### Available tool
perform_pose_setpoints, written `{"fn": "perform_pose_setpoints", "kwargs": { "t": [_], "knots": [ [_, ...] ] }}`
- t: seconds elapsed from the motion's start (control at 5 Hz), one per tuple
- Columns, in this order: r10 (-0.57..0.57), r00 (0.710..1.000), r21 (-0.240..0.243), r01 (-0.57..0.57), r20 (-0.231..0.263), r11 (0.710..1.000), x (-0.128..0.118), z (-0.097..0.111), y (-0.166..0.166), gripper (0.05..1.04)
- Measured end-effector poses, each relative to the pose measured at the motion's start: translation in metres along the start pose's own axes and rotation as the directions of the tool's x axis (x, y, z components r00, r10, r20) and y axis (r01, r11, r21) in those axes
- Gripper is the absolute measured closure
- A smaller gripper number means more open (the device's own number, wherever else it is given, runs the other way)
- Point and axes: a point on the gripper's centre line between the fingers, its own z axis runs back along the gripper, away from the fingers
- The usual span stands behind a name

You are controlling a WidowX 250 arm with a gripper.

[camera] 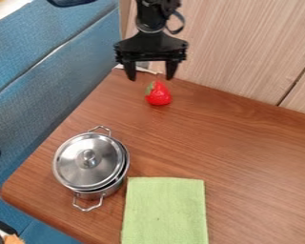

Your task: Moves the red strawberry to the green board

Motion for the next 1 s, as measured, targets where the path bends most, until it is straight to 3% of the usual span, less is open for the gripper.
{"fn": "perform_pose_setpoints", "kwargs": {
  "t": [0.4,0.6,0.8,1.0],
  "knots": [
    [0.048,0.995,-0.022,-0.050,-0.088,0.998,0.008,-0.041,0.002,0.084],
    [0.062,0.990,-0.082,-0.073,-0.130,0.994,0.006,-0.051,-0.002,0.084],
    [0.057,0.988,-0.077,-0.069,-0.144,0.995,0.006,-0.062,-0.004,0.115],
    [0.051,0.991,-0.064,-0.059,-0.126,0.996,0.002,-0.072,-0.011,0.342]
  ]
}}
